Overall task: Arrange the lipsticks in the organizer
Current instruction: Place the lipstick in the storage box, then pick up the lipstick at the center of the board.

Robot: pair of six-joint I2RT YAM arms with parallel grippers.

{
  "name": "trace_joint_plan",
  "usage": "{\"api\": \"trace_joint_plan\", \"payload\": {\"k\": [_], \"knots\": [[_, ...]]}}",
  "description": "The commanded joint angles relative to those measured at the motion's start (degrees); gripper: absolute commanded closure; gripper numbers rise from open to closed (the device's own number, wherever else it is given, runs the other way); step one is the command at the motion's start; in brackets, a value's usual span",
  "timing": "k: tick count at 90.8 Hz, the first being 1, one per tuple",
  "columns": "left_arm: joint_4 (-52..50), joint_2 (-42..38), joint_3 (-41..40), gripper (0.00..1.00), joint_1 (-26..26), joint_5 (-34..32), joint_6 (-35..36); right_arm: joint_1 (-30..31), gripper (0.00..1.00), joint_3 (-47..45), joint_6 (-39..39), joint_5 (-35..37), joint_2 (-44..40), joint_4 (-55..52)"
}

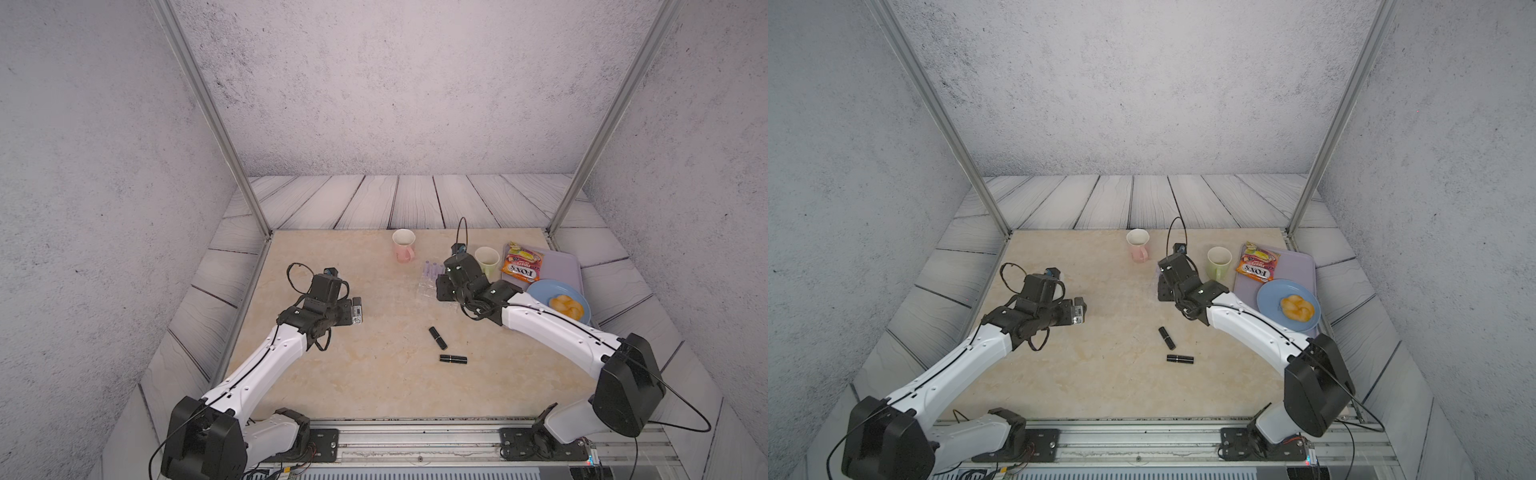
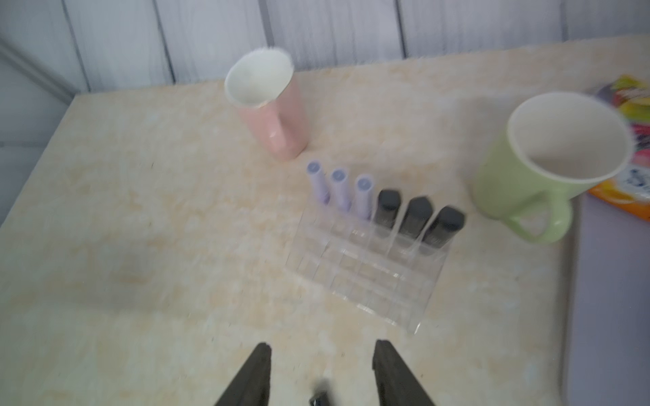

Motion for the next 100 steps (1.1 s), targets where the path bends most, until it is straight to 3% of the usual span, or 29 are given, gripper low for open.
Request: {"api": "trace_joint_plan", "payload": {"k": [1, 23, 44, 84, 100], "knots": [[-0.8, 0.3, 0.9, 0.02, 0.6, 1.7, -4.0, 2.6, 0.5, -1.2, -0.8, -7.4, 1.0, -11.6], [1.0, 0.4, -3.9, 0.07, 0.5, 6.7, -11.6, 3.6, 0.47, -0.4, -3.9, -14.5, 7.9, -18.6], [0.3, -0.3, -3.9, 0.08, 0.5, 8.0, -9.6, 3.6, 0.49, 4.4, -6.2, -12.7, 15.9, -21.5], [-0.3, 0.6, -4.0, 0.08, 0.5, 7.2, -7.6, 2.5, 0.58, 6.6, -7.3, -9.4, 22.4, -22.3], [-0.2, 1.6, -3.9, 0.08, 0.5, 8.0, -7.6, 2.4, 0.65, 7.0, -6.7, -10.4, 25.9, -21.8]]}}
